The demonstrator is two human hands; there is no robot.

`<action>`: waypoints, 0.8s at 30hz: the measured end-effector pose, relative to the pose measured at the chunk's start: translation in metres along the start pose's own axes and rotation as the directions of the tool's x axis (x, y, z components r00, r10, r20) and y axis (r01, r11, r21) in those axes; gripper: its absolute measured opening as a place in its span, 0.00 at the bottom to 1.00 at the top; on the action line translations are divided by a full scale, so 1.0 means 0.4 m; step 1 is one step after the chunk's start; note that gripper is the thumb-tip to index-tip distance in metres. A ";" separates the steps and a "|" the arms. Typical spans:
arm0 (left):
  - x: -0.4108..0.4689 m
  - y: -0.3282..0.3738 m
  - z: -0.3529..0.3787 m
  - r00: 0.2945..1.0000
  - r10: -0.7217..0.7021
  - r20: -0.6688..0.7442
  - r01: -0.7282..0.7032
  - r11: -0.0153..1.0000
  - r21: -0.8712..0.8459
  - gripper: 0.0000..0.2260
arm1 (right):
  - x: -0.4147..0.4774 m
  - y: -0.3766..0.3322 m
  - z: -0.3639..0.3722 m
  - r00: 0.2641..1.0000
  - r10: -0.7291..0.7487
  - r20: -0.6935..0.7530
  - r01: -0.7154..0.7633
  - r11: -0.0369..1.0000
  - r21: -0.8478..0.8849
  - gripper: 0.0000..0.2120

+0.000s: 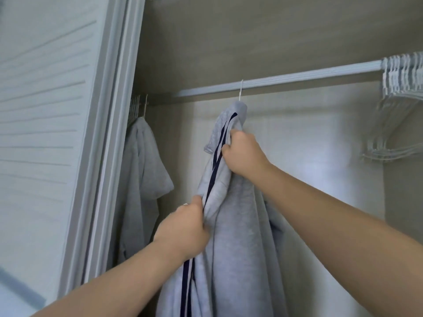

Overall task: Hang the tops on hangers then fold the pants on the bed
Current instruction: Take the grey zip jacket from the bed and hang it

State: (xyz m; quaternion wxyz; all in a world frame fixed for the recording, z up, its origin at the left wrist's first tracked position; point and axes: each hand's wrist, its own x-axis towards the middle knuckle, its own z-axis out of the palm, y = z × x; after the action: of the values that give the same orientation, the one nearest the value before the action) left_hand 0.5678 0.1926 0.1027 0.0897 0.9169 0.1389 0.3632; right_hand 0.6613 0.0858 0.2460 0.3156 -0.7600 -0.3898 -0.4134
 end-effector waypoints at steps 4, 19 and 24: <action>0.001 -0.060 -0.042 0.996 -0.087 -0.015 0.087 0.993 0.076 0.13 | 0.041 -0.042 0.087 0.997 -0.061 0.036 0.057 0.992 0.110 0.10; 0.071 -0.137 -0.155 0.924 -0.381 -0.037 0.375 0.882 0.285 0.15 | 0.269 -0.179 0.400 0.962 -0.148 0.229 0.020 0.877 0.480 0.09; 0.100 -0.147 -0.157 0.898 -0.437 -0.046 0.428 0.848 0.311 0.14 | 0.314 -0.214 0.486 0.946 -0.177 0.270 0.006 0.846 0.534 0.10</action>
State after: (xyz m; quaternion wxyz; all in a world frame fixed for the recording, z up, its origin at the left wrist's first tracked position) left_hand 0.5411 0.2650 0.1578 0.0241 0.8692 0.3964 0.2948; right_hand 0.7072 0.3259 0.2801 0.4261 -0.6799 -0.5685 -0.1815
